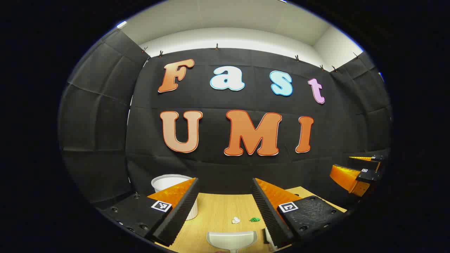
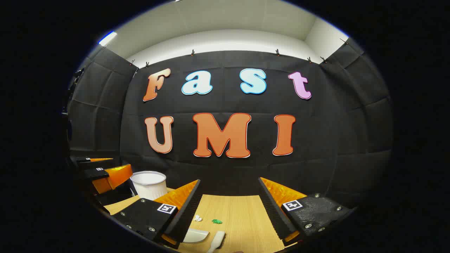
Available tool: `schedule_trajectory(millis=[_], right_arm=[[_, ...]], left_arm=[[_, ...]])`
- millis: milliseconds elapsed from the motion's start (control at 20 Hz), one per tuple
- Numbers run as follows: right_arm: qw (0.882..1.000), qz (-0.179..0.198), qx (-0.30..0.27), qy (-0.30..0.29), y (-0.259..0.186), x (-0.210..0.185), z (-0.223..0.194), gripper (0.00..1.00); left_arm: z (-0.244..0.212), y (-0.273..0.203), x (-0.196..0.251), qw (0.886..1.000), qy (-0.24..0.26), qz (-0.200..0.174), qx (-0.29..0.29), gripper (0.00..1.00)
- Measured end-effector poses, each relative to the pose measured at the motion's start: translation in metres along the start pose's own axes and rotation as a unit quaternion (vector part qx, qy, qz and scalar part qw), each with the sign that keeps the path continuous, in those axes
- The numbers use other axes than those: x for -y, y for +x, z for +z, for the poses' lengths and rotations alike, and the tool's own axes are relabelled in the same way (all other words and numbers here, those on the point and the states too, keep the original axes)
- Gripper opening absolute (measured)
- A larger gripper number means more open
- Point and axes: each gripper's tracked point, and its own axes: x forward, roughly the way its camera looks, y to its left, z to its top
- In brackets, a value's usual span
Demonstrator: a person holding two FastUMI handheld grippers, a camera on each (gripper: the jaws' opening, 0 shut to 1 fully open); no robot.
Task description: Pick up the small broom and dustpan from the desktop, sweep the trash into the dustpan with the broom, and then empty the trash into the garbage bin.
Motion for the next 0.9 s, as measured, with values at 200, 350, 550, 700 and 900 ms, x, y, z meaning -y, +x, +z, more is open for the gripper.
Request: schedule_trajectory(millis=[200, 350, 550, 700, 900], right_arm=[[1.0, -0.001, -0.003, -0.004, 0.0009, 0.0, -0.0018, 0.94], [1.0, -0.005, -0.006, -0.004, 0.001, 0.0016, -0.0038, 0.94], [1.0, -0.004, -0.006, -0.007, 0.0026, -0.0001, -0.0043, 0.94], [1.0, -0.004, -0.008, -0.006, 0.0032, 0.0003, -0.0057, 0.94], [1.0, -0.008, -0.01, -0.005, 0.0041, 0.0014, -0.0069, 0.94]], left_arm=[[-0.003, 0.0026, -0.0034, 1.0, 0.0, 0.002, -0.002, 0.94], [-0.0039, 0.0026, -0.0039, 1.0, 0.001, 0.003, -0.002, 0.94], [-0.0044, 0.0042, -0.0042, 1.0, 0.002, 0.004, -0.001, 0.94], [-0.0043, 0.0037, -0.0046, 1.0, 0.003, 0.004, 0.0, 0.94], [-0.0057, 0.0046, -0.0059, 1.0, 0.006, 0.005, -0.001, 0.94]])
